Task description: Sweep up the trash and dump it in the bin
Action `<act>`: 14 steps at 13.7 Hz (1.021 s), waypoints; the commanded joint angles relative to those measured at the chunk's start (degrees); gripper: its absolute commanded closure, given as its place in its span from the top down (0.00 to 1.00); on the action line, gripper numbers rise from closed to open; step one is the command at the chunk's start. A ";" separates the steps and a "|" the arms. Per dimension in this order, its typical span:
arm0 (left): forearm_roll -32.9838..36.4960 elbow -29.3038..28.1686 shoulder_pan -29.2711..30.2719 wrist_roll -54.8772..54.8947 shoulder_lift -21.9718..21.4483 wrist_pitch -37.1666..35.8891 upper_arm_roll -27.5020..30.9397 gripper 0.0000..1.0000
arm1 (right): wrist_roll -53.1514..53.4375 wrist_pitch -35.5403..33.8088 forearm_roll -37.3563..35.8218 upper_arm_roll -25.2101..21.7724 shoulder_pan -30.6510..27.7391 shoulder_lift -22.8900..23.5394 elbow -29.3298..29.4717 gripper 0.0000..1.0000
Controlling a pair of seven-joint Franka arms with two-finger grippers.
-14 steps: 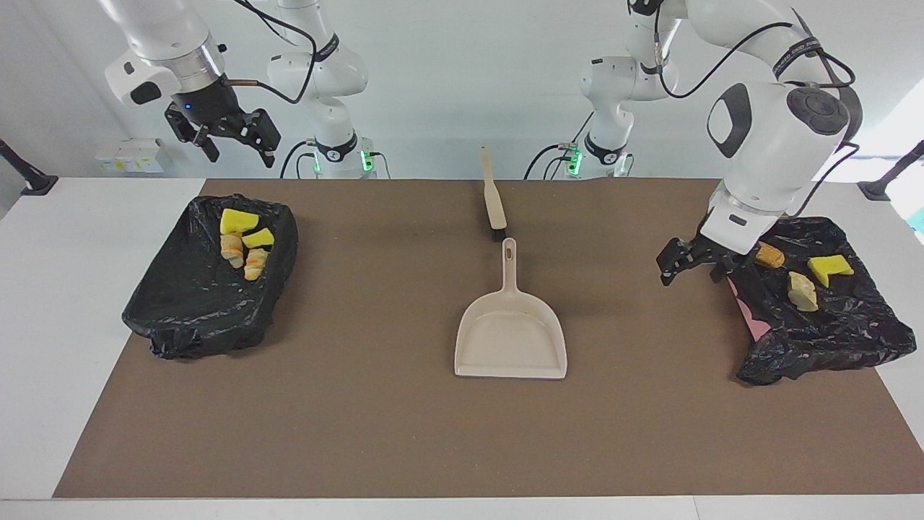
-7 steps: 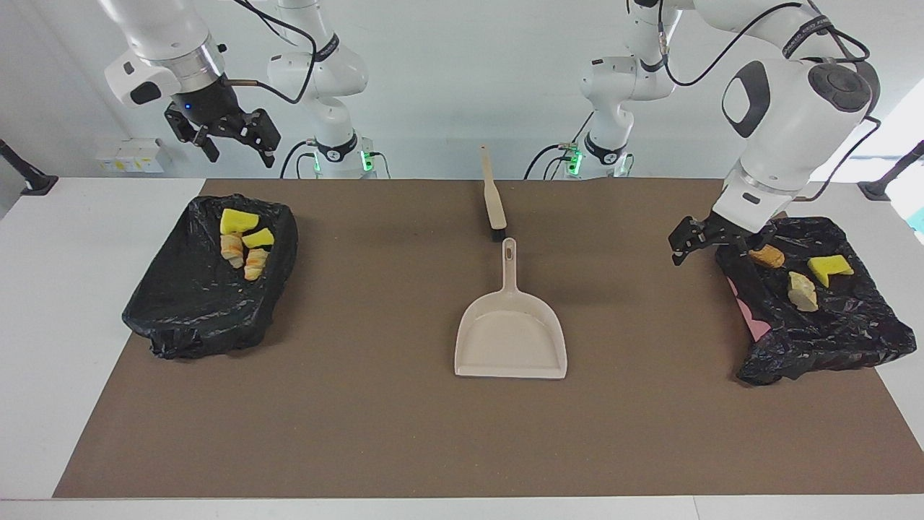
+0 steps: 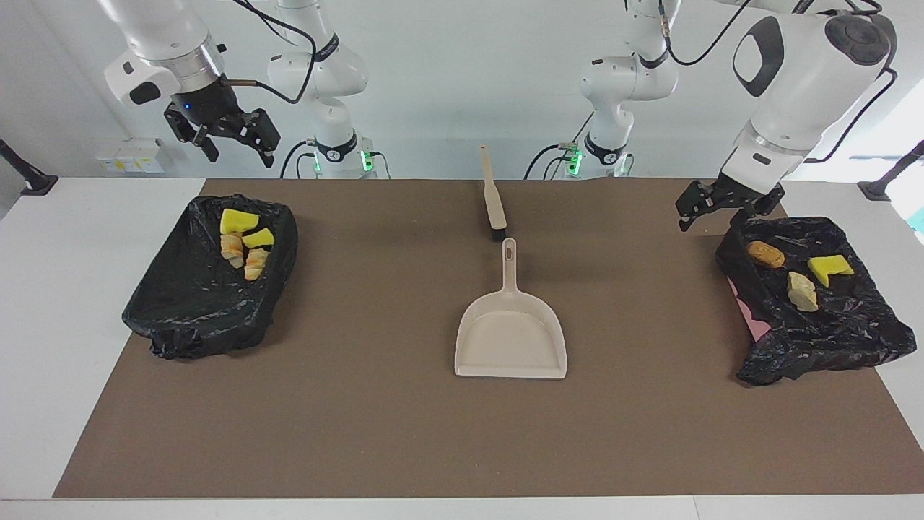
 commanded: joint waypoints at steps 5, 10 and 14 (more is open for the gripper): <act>0.24 0.00 0.24 0.84 -2.31 -2.90 0.75 1.00 | -1.59 0.92 0.94 -0.76 0.14 -1.19 -1.58 1.00; 0.50 3.34 0.24 2.06 -1.87 -7.47 1.01 1.00 | -1.59 0.84 0.95 -0.67 0.14 -1.27 -1.58 1.00; 0.42 5.02 0.24 3.74 -1.79 -9.67 1.01 1.00 | -1.59 0.84 0.94 -0.67 0.05 -1.28 -1.58 1.00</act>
